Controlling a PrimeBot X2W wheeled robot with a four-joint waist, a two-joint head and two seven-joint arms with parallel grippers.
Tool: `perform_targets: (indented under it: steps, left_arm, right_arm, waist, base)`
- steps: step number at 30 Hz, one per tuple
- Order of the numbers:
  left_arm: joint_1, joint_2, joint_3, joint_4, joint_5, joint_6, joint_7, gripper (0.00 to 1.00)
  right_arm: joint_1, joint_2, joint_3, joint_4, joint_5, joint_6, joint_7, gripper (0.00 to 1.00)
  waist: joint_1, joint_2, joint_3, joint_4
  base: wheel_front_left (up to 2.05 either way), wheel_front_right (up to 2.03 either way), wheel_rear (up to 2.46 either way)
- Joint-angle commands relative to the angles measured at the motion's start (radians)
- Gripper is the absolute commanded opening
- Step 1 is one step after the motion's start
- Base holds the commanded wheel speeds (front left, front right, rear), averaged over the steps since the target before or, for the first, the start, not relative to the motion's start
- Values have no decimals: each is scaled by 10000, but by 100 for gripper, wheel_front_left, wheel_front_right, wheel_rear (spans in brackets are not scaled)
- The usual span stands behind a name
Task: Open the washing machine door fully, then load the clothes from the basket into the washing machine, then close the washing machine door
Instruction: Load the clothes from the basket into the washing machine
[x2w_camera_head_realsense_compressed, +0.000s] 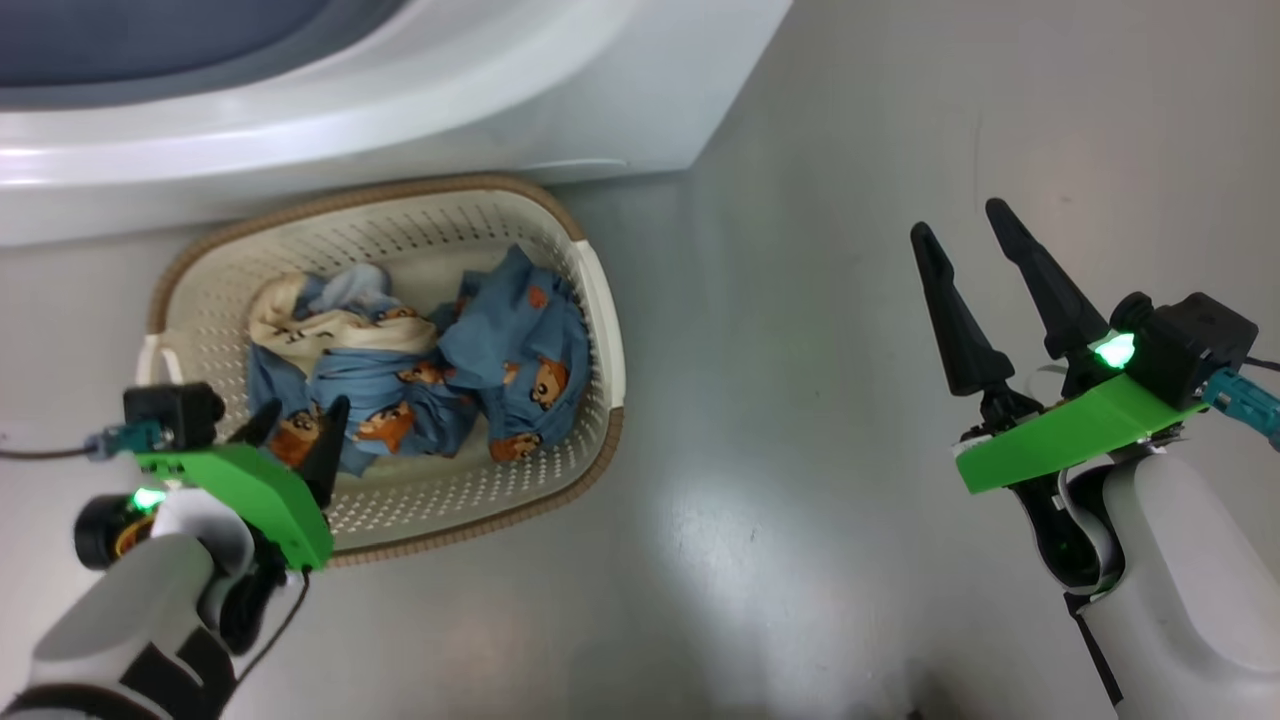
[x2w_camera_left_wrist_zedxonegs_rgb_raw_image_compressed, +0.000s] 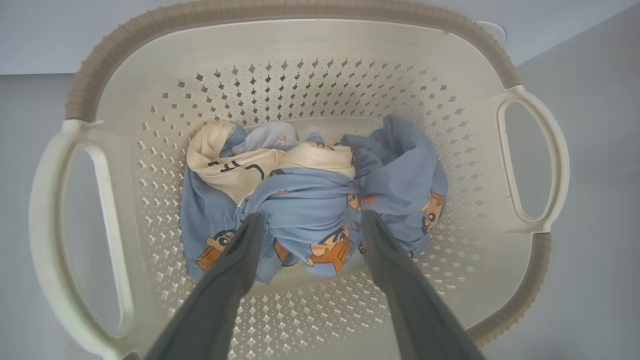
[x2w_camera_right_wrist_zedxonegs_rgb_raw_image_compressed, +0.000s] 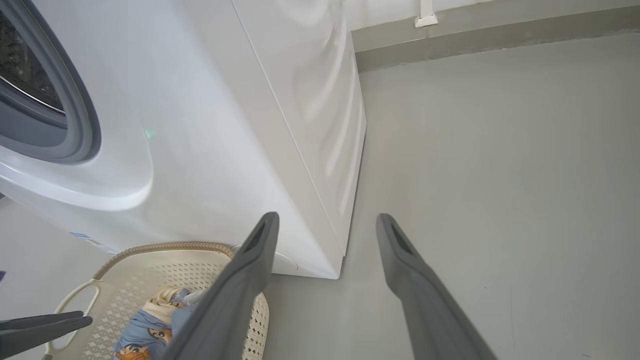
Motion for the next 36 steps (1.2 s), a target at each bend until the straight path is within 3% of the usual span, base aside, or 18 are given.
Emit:
perform_targets:
  steps: [1,28,29,30,31,32,33,36]
  left_arm:
    - [-216,496,48,47,-136,-15,-16,100]
    - [-2193,1235,-2733,1000,-2033,-15,553,100]
    - [-2200,1247,-2803,982,-2100,-15,600,92]
    - [-2214,1264,-2880,965,-2142,-15,626,65]
    - [-2227,1268,-2938,968,-2187,-15,625,65]
    - [-2234,1260,-2989,968,-2238,-15,631,25]
    - [-2241,1259,-3043,962,-2279,-15,638,0]
    - [-2284,1245,-3168,960,-2399,-15,625,0]
  right_arm:
    - [122,79,209,-259,-143,16,-120,100]
    - [-149,375,621,-794,-326,16,-120,100]
    - [-142,376,626,-803,-324,16,-120,100]
    - [-137,375,631,-808,-321,16,-120,100]
    - [-131,372,633,-811,-320,16,-120,100]
    - [-124,371,634,-811,-323,16,-120,100]
    - [-117,376,641,-811,-328,16,-120,100]
    - [-122,391,664,-811,-349,16,-120,100]
  waist:
    - [-1,0,403,-245]
    - [-1,0,1748,-1087]
    - [-1,0,1749,-1105]
    - [-1,0,1748,-1119]
    - [-1,0,1746,-1128]
    - [-1,0,1738,-1135]
    - [-1,0,1727,-1141]
    - [-1,0,1703,-1129]
  base:
    - [0,0,0]
    - [0,0,0]
    - [0,0,0]
    - [0,0,0]
    - [0,0,0]
    - [0,0,0]
    - [0,0,0]
    - [0,0,0]
